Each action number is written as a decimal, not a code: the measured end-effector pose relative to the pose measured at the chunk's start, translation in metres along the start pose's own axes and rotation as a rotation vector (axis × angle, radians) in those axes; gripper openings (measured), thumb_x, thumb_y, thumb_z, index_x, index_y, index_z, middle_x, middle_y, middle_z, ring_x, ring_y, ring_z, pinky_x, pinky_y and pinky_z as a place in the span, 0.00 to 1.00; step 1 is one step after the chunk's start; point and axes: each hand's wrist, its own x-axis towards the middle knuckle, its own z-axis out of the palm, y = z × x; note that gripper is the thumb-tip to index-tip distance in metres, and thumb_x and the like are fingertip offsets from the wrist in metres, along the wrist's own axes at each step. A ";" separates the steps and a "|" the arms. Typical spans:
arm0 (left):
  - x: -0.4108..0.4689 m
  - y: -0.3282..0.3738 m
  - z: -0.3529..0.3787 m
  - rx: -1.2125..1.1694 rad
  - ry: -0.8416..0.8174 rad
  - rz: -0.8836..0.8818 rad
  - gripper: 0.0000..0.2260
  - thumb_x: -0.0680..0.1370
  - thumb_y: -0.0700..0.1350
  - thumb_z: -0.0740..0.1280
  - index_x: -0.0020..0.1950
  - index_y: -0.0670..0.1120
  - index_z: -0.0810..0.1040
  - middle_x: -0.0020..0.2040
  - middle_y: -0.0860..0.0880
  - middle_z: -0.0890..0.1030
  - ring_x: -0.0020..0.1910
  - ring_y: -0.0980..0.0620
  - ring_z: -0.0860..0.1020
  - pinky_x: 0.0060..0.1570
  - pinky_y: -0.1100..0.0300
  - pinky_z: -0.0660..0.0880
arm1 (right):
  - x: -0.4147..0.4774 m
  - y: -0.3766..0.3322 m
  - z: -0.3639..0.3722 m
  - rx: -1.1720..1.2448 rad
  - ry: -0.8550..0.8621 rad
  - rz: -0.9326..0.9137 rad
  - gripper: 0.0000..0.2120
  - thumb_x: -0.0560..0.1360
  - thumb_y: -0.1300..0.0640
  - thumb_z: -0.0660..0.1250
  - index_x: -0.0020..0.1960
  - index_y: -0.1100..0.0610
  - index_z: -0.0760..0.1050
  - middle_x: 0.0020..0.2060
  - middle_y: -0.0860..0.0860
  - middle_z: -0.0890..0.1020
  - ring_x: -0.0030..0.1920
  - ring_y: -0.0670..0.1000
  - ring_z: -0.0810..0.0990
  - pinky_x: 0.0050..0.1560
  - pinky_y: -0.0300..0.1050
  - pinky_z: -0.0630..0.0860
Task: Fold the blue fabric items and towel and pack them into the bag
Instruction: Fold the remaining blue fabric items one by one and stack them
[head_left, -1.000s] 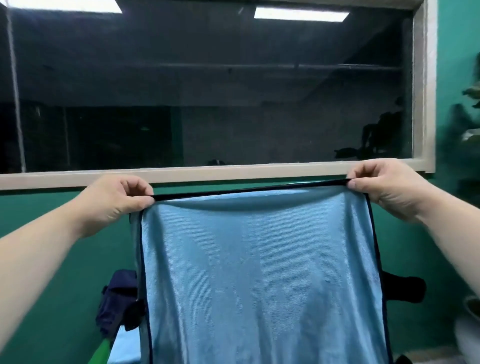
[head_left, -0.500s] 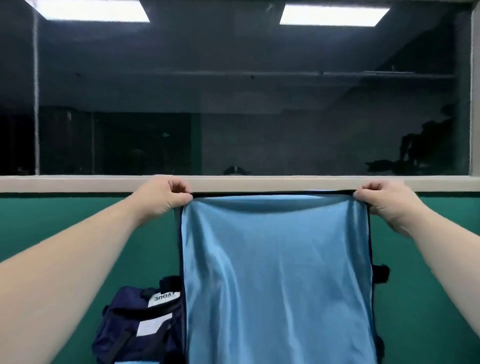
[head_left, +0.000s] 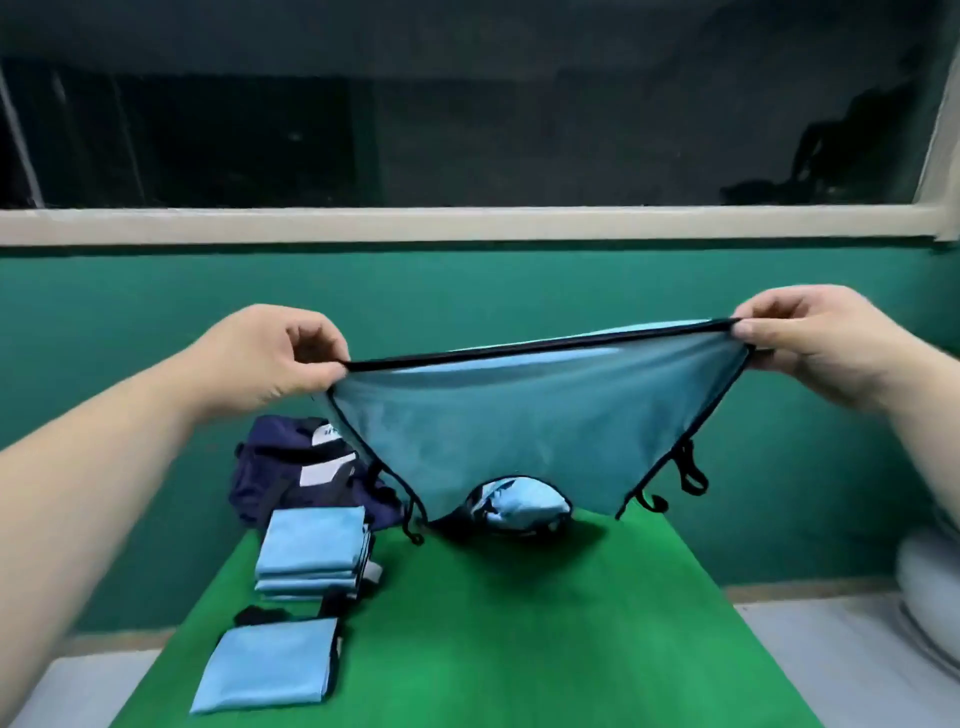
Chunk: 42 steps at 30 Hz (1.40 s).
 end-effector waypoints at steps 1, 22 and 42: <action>-0.016 -0.004 0.013 0.017 -0.051 -0.023 0.09 0.73 0.35 0.74 0.39 0.49 0.82 0.33 0.52 0.83 0.29 0.61 0.75 0.34 0.73 0.70 | -0.018 0.013 0.001 -0.009 -0.017 0.048 0.32 0.41 0.41 0.86 0.37 0.58 0.82 0.35 0.52 0.82 0.37 0.48 0.82 0.41 0.40 0.81; -0.108 -0.094 0.154 0.005 -0.652 -0.240 0.07 0.73 0.39 0.73 0.41 0.51 0.80 0.32 0.59 0.79 0.32 0.62 0.73 0.37 0.69 0.70 | -0.136 0.196 0.022 0.018 -0.106 0.601 0.24 0.51 0.50 0.86 0.38 0.61 0.81 0.35 0.57 0.80 0.34 0.48 0.78 0.34 0.37 0.78; 0.035 -0.252 0.355 0.296 -0.613 -0.379 0.06 0.74 0.46 0.71 0.44 0.57 0.77 0.41 0.58 0.80 0.41 0.57 0.78 0.42 0.63 0.73 | 0.007 0.442 0.055 -0.638 -0.063 0.696 0.04 0.74 0.55 0.74 0.42 0.54 0.82 0.39 0.50 0.85 0.42 0.52 0.81 0.44 0.43 0.73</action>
